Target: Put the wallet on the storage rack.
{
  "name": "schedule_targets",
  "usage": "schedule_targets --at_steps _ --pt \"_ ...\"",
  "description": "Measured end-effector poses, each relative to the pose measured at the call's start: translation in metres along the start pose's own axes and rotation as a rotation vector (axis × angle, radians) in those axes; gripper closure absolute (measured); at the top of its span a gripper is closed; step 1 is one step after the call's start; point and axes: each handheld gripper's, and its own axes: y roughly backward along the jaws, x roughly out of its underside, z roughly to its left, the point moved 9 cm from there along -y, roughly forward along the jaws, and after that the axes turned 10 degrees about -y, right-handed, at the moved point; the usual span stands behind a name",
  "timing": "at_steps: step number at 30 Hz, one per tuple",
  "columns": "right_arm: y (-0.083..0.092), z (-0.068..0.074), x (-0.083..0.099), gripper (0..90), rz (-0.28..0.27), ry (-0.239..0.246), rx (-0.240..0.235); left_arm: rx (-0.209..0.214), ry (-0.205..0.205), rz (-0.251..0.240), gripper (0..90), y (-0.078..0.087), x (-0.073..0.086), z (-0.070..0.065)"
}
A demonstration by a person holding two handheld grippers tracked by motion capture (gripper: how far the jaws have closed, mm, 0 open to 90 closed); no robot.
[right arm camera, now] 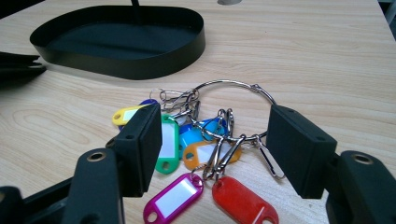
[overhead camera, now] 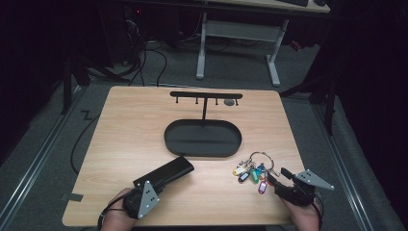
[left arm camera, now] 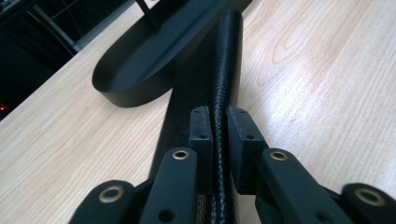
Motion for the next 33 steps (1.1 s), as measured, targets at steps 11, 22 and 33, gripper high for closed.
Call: schedule_targets --at_steps 11,22,33 --pt "0.001 0.007 -0.001 38.3 -0.005 0.015 0.009 -0.002 -0.008 -0.002 81.1 0.005 0.004 0.003" --pt "0.000 0.007 -0.002 38.6 -0.007 0.012 0.003 -0.001 0.028 0.009 81.3 0.007 0.005 0.006" --pt "0.000 0.005 -0.003 38.7 -0.011 0.003 0.002 0.021 0.123 -0.047 82.0 0.015 0.004 0.015"
